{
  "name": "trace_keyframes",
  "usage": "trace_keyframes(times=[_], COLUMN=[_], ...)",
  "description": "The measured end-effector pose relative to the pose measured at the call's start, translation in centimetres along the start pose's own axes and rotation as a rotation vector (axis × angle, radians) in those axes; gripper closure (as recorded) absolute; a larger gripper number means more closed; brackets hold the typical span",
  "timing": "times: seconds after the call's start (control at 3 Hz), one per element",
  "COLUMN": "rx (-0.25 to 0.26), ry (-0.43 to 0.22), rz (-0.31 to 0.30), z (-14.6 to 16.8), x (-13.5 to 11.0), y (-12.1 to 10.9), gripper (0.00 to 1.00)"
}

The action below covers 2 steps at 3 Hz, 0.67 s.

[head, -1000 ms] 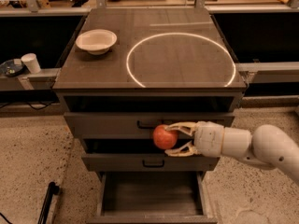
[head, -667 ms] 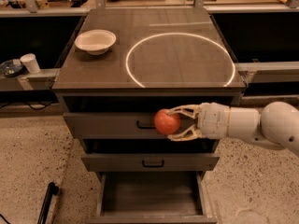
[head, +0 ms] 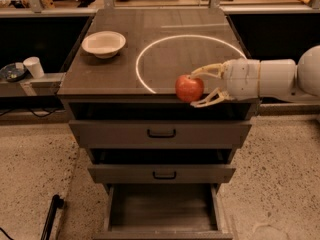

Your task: Pick apple from bottom drawer and place on counter

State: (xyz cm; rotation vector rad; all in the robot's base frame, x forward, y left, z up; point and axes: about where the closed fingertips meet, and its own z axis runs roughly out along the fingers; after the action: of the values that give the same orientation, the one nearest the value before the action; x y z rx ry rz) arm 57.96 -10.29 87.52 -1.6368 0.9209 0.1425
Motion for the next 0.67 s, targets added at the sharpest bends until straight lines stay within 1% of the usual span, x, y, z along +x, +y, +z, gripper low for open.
trace_keyframes(times=[0.33,0.67], rx=[0.1,0.21], ry=[-0.001,0.001], rz=[0.113,0.206], z=[-0.4,-0.1], x=[2.7,4.7], y=[-4.9,-7.7], gripper=[1.0,1.0])
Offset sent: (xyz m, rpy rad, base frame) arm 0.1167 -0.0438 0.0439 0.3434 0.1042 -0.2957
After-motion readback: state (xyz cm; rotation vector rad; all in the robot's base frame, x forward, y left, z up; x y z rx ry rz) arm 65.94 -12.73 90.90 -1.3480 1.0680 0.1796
